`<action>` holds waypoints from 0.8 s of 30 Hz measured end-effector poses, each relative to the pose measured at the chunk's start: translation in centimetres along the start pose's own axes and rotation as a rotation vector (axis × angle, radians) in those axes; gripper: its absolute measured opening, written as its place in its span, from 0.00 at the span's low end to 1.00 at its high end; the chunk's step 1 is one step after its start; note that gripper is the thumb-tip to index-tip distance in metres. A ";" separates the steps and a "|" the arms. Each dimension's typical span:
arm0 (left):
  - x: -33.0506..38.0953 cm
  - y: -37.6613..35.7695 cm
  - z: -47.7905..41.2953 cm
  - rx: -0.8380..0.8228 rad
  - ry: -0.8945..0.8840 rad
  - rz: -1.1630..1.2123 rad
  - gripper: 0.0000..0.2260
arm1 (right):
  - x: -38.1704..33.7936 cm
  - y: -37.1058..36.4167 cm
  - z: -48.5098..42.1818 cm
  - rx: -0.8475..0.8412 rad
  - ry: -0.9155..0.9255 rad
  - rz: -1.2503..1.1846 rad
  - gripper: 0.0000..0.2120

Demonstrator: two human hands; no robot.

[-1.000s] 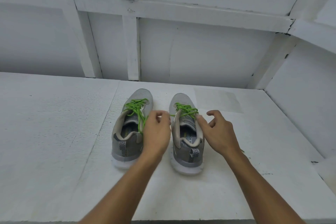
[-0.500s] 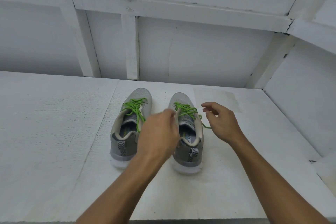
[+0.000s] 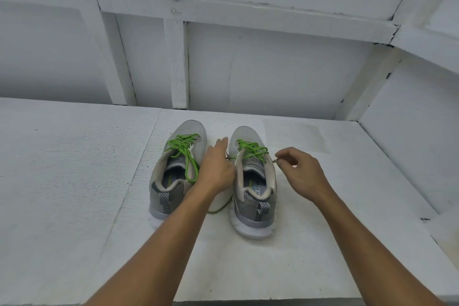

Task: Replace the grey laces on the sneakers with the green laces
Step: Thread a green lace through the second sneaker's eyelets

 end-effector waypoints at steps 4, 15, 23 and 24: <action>1.7 1.6 1.0 0.139 -0.064 0.165 0.20 | -1.9 -0.3 0.4 -0.002 0.017 -0.039 0.08; 1.0 0.4 1.3 0.107 -0.023 0.087 0.14 | -1.3 -1.5 0.0 -0.047 -0.010 -0.016 0.12; 0.5 0.0 -6.2 -0.076 0.012 -0.081 0.11 | -1.4 -2.3 -5.1 -0.148 0.034 0.023 0.06; 0.7 -0.4 -6.6 -0.107 -0.017 -0.111 0.10 | -1.6 -2.9 -5.5 -0.179 0.039 0.037 0.05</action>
Point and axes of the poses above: each hand's wrist, its own z-axis away from the middle knuckle, its own y-axis out of the back of the hand, x = y × z, the point moved 10 cm from there along -z, towards the middle knuckle, and after that the axes turned 7 degrees about -z, right-handed, at the moved point
